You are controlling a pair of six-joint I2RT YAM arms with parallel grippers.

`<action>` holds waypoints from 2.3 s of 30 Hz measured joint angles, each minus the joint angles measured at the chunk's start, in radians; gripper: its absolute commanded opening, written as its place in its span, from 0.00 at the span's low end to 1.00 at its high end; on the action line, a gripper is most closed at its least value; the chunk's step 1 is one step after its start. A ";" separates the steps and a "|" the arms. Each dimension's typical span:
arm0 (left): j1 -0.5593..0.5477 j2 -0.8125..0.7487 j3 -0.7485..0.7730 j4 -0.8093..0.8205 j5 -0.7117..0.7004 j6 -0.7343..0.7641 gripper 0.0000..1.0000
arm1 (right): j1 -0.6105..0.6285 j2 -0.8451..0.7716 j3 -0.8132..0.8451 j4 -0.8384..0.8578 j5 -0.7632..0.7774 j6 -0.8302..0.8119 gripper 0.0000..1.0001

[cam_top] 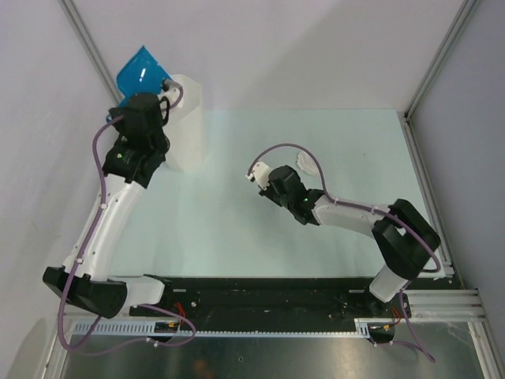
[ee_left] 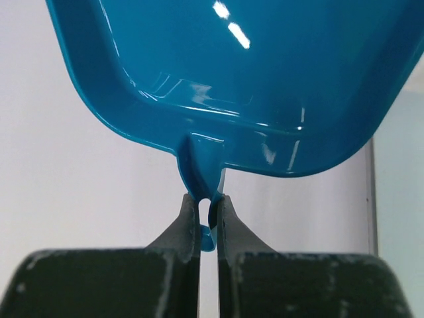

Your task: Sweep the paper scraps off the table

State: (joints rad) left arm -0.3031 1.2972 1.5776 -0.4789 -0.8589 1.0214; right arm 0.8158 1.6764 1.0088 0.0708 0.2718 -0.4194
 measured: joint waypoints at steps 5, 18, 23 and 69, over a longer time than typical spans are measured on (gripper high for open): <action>-0.050 -0.032 -0.166 -0.016 0.024 -0.038 0.00 | 0.028 -0.172 -0.055 -0.098 -0.112 0.056 0.00; -0.241 -0.002 -0.262 -0.336 0.394 -0.267 0.00 | -0.183 -0.472 -0.067 -0.192 0.013 0.431 0.00; -0.253 0.104 -0.415 -0.382 0.527 -0.306 0.00 | -0.206 -0.436 -0.097 -0.227 0.159 0.558 0.00; -0.250 0.451 -0.335 -0.365 0.918 -0.414 0.00 | 0.060 -0.323 -0.002 0.035 0.320 0.556 0.00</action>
State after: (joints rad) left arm -0.5533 1.7485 1.2427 -0.8440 0.0589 0.6075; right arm 0.8753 1.3537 1.0069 0.1062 0.5922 0.1368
